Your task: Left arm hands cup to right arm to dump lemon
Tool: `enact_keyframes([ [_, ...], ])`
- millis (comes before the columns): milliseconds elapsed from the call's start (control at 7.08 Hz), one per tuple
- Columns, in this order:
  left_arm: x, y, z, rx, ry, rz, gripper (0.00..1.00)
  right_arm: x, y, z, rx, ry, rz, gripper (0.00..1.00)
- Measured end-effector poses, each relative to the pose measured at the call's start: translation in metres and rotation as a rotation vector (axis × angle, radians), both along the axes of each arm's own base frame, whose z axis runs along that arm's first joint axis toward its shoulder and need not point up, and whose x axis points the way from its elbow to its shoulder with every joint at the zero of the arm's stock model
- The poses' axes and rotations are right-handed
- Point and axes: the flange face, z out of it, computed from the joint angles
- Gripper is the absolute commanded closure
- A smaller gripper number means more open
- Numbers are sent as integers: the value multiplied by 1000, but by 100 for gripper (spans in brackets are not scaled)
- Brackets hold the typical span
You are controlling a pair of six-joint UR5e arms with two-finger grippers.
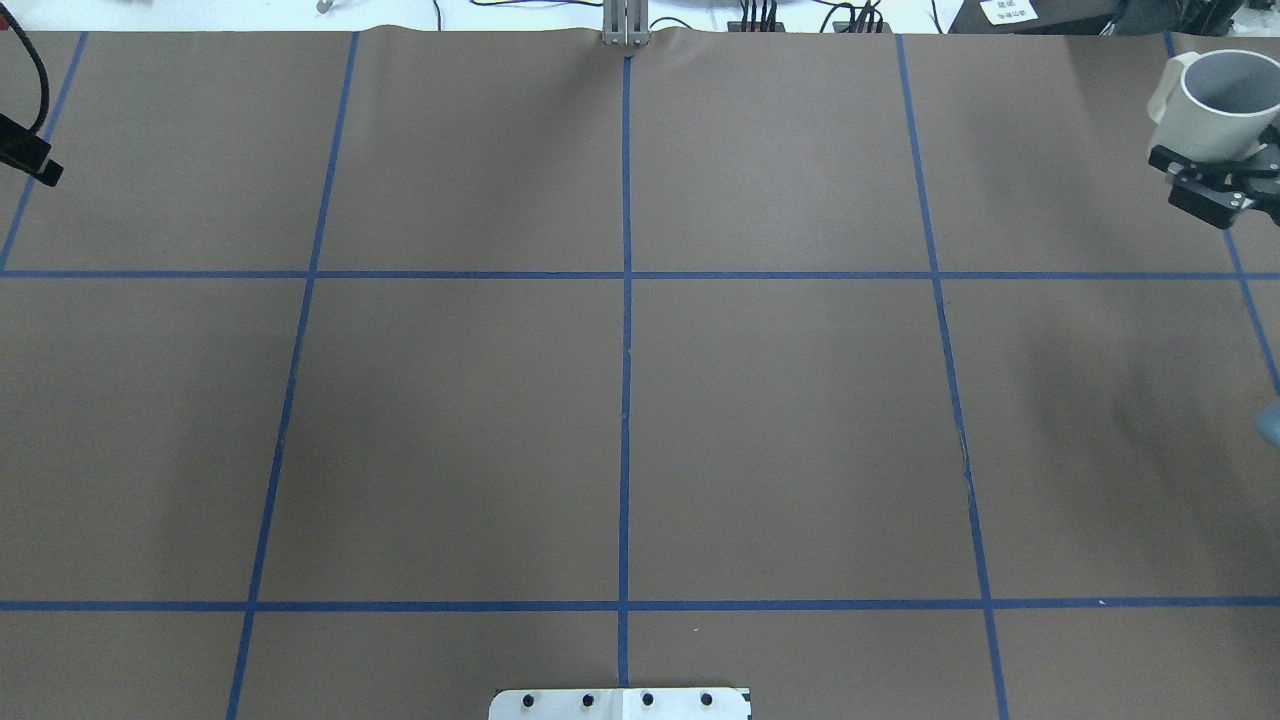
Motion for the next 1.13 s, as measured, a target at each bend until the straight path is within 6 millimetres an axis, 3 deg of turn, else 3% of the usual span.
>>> enact_keyframes([
  [283, 6, -2, -23, -2, 42, -64, 0, -48, -27, -41, 6, -3, 29, 100],
  [565, 24, -9, -55, -21, 85, -109, 0, -138, -35, -92, 4, -8, 97, 100],
  [706, 49, -14, -86, -64, 128, -154, 0, -183, -36, -123, -2, -6, 126, 100],
  [1130, 154, -8, -217, -193, 292, -221, 0, -288, -18, -199, -31, 30, 217, 100],
])
